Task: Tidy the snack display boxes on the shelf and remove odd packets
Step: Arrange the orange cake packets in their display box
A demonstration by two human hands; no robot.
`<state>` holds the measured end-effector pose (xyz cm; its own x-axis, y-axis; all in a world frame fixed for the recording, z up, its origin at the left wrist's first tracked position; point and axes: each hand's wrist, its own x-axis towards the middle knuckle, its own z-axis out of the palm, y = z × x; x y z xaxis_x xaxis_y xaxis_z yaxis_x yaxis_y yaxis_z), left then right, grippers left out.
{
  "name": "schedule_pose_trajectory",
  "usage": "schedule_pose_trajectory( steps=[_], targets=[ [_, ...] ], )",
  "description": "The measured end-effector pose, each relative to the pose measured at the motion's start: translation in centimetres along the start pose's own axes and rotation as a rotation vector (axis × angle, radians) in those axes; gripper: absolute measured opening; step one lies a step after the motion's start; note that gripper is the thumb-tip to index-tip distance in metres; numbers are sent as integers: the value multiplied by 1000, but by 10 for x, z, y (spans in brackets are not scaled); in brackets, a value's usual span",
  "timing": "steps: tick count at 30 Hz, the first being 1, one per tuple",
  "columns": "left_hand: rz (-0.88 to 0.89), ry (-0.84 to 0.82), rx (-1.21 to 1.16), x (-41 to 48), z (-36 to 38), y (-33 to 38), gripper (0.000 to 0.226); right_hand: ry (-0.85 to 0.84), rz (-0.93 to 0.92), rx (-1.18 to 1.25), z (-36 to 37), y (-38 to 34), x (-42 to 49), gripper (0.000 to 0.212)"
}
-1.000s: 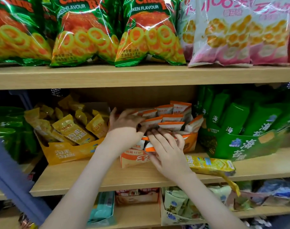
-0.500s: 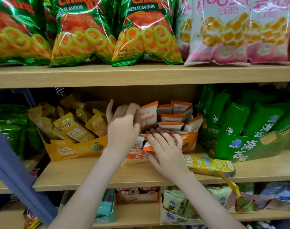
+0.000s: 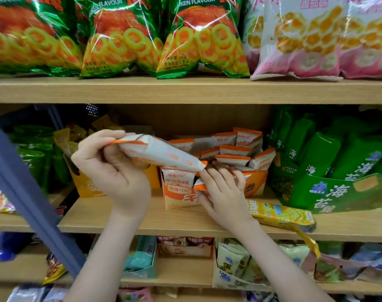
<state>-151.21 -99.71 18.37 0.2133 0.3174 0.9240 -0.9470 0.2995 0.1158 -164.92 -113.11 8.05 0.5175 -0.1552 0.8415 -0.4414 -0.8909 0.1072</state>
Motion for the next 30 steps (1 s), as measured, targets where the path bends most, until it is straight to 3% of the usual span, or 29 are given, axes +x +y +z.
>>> schedule_pose_trajectory(
  steps=[6, 10, 13, 16, 19, 21, 22, 23, 25, 26, 28, 30],
  targets=[
    [-29, -46, 78, -12, -38, 3, 13, -93, 46, 18, -9, -5, -5, 47],
    [-109, -244, 149, -32, -60, 6, 18, -164, 69, 76, -27, -17, -13, 56],
    [-160, -506, 90, -49, -75, 12, 24, -214, 102, 383, -54, -42, -14, 53],
    [-170, -752, 37, -66, -95, 21, 19, -436, 325, 851, -87, -81, -8, 37],
    [-246, -866, 45, -73, -124, 32, 18, -597, 566, 971, -95, -120, -15, 19],
    [-365, -881, 30, -76, -147, 41, 14, -573, 723, 969, -90, -143, -29, 10],
    [-516, -890, 8, -77, -158, 47, 12, -559, 813, 994, -88, -152, -38, 6],
    [-721, -911, -28, -78, -169, 54, 16, -534, 906, 1021, -87, -162, -47, 15],
    [-1109, -1080, -54, -83, -188, 63, 34, -447, 1103, 1095, -86, -179, -67, 20],
    [-1181, -1238, 0, -89, -197, 65, 36, -409, 1187, 1120, -85, -185, -76, 15],
    [-1153, -1489, 93, -101, -213, 69, 30, -401, 1307, 1136, -85, -194, -89, 9],
    [-1164, -1519, 80, -107, -226, 75, 27, -452, 1351, 1155, -86, -198, -98, 11]
  ],
)
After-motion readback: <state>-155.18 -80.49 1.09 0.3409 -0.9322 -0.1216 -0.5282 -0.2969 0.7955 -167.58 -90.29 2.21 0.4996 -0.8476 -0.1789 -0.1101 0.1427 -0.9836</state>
